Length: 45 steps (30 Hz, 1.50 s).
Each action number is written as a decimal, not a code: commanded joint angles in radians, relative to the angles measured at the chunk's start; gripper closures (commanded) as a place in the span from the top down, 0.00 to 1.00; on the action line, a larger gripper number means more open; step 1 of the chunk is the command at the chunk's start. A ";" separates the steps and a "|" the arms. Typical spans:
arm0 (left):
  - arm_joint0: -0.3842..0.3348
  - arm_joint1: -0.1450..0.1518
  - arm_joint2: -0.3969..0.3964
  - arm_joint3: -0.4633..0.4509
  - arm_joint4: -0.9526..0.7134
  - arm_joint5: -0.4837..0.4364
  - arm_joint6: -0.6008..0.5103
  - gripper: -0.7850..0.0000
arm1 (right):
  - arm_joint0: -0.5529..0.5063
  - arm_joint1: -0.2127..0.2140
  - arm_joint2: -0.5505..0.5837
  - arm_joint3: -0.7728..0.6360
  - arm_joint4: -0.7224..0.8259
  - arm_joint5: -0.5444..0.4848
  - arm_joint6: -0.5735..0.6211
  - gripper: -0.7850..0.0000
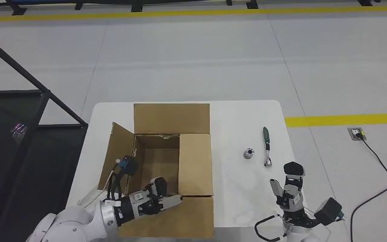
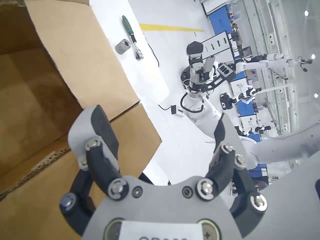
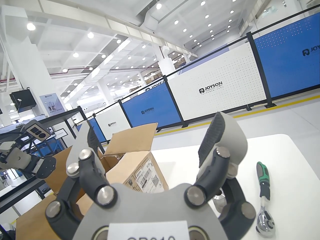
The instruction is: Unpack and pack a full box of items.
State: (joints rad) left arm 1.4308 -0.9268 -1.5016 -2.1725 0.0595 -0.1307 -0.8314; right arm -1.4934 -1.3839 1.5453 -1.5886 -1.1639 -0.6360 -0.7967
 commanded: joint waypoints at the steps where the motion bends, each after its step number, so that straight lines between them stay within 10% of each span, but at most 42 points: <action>1: 0.000 0.000 0.000 0.000 0.000 0.000 0.000 1.00 | 0.002 0.000 -0.002 -0.003 0.003 0.001 0.006 1.00; 20: -0.449 -0.064 0.374 0.518 -0.097 0.084 -0.061 1.00 | -0.040 0.008 0.021 -0.034 0.079 0.016 0.047 1.00; 34: -0.529 -0.099 0.463 0.619 -0.161 0.025 -0.041 1.00 | -0.023 0.013 0.002 -0.056 0.068 0.035 0.083 1.00; 45: -0.511 -0.098 0.416 0.505 -0.209 -0.002 -0.024 1.00 | -0.018 0.017 -0.001 -0.060 0.073 0.034 0.086 1.00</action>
State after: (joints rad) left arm 0.9188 -1.0232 -1.0857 -1.6522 -0.1418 -0.1292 -0.8659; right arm -1.5119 -1.3674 1.5444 -1.6487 -1.0911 -0.6026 -0.7102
